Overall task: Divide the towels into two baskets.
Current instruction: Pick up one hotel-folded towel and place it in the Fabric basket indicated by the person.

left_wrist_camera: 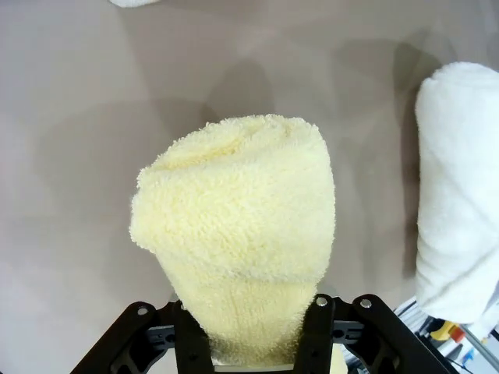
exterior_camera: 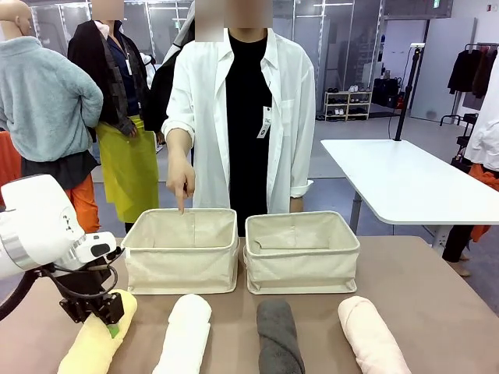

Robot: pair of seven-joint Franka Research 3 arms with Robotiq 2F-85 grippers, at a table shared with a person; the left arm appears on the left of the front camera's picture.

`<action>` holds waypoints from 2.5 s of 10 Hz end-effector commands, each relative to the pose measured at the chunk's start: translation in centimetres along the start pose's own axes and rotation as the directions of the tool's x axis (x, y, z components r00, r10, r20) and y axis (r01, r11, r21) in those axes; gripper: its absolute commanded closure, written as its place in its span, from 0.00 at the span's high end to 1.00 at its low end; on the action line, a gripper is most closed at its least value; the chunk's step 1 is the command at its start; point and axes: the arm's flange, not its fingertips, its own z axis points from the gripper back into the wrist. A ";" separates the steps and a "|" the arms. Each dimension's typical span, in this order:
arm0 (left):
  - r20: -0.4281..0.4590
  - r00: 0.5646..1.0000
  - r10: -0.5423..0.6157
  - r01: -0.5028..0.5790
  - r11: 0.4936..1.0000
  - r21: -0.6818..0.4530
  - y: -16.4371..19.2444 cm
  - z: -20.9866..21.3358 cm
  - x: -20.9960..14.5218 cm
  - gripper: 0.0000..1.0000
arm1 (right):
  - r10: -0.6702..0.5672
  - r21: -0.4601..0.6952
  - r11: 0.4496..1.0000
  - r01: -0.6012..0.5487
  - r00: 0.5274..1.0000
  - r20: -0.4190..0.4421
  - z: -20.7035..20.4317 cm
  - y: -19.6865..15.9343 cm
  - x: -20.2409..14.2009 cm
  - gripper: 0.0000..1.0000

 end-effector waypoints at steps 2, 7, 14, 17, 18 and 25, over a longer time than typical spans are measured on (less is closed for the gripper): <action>0.062 0.962 -0.264 0.265 0.964 0.003 -2.8 6.0 -9.3 0.18 | 0.004 0.009 1.000 -0.004 1.000 0.010 0.1 0.3 -0.1 1.00; 0.067 0.701 -0.710 0.704 0.703 0.099 -5.3 14.0 -6.8 0.18 | 0.004 0.009 1.000 -0.004 1.000 0.010 0.1 0.3 -0.1 1.00; 0.057 0.510 -0.858 0.778 0.488 0.395 -7.4 18.3 -5.0 0.37 | 0.004 0.009 1.000 -0.004 1.000 0.010 0.1 0.3 -0.1 1.00; -0.079 0.314 -0.946 0.853 0.245 0.461 -10.0 20.4 1.8 0.37 | 0.004 0.009 1.000 -0.004 1.000 0.010 0.1 0.3 -0.1 1.00; -0.097 0.229 -0.968 0.879 0.163 0.448 -11.7 21.0 4.4 0.37 | 0.004 0.009 1.000 -0.004 1.000 0.010 0.1 0.3 -0.1 1.00; -0.283 0.068 -0.957 0.952 -0.022 0.304 -17.1 14.4 18.5 0.37 | 0.004 0.009 1.000 -0.004 1.000 0.010 0.1 0.3 -0.1 1.00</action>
